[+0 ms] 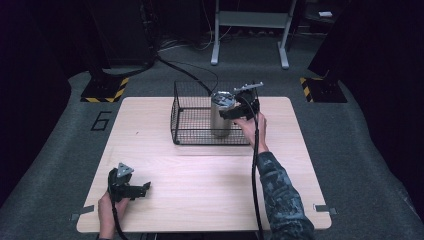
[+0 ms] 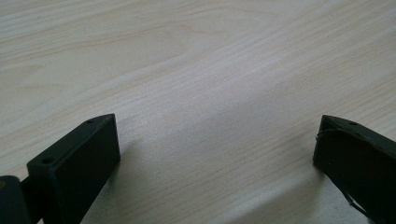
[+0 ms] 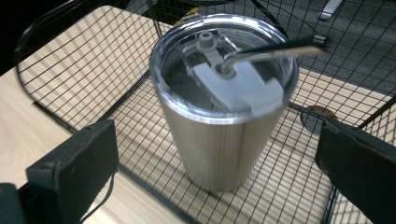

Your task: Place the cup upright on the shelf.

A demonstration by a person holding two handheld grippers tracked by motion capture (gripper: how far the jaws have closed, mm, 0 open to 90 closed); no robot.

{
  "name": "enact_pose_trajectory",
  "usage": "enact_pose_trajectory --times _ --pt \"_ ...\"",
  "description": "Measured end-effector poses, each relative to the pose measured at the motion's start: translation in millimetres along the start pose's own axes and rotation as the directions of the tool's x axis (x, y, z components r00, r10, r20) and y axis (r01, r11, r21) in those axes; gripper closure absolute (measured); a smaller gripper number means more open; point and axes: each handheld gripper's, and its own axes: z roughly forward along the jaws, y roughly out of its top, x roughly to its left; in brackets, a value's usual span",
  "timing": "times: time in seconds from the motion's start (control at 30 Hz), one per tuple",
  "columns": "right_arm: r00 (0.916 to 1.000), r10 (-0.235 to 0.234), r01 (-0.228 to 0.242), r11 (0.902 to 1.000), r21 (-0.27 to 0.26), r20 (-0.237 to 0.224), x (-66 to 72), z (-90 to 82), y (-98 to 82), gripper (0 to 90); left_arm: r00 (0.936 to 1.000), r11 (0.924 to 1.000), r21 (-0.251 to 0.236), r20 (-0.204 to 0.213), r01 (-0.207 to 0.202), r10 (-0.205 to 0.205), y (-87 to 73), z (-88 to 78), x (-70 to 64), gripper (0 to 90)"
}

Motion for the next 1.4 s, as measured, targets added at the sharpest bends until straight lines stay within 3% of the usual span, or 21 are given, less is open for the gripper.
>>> enact_pose_trajectory --times 0.43,0.63,0.83,1.1,1.4 --pt "0.9969 -0.075 0.075 0.9968 -0.029 -0.023 19.2 -57.3 -22.9 0.0 1.0 1.0 -0.002 -0.001 -0.001 0.001 0.0 0.1 0.1 0.2" --pt "0.9934 -0.114 0.113 0.9929 -0.037 -0.012 23.6 -83.7 -40.4 0.0 1.0 1.0 -0.003 -0.002 -0.003 0.003 0.1 0.2 0.3 0.2" --pt "0.9923 -0.123 0.124 0.9912 -0.047 0.012 22.7 -107.9 -63.8 0.0 0.9999 0.9999 0.0 -0.003 -0.012 0.012 0.3 -0.1 0.9 0.2" --pt "0.9926 -0.106 0.109 0.9932 -0.04 0.059 15.0 -134.0 -103.9 0.0 1.0 1.0 -0.003 -0.002 -0.007 0.007 0.2 0.2 0.6 0.2" --pt "0.9924 -0.04 0.044 0.9986 -0.031 0.116 -1.6 -148.3 -152.8 0.0 0.9999 0.9999 -0.003 -0.004 -0.015 0.015 0.4 0.2 1.1 0.2"
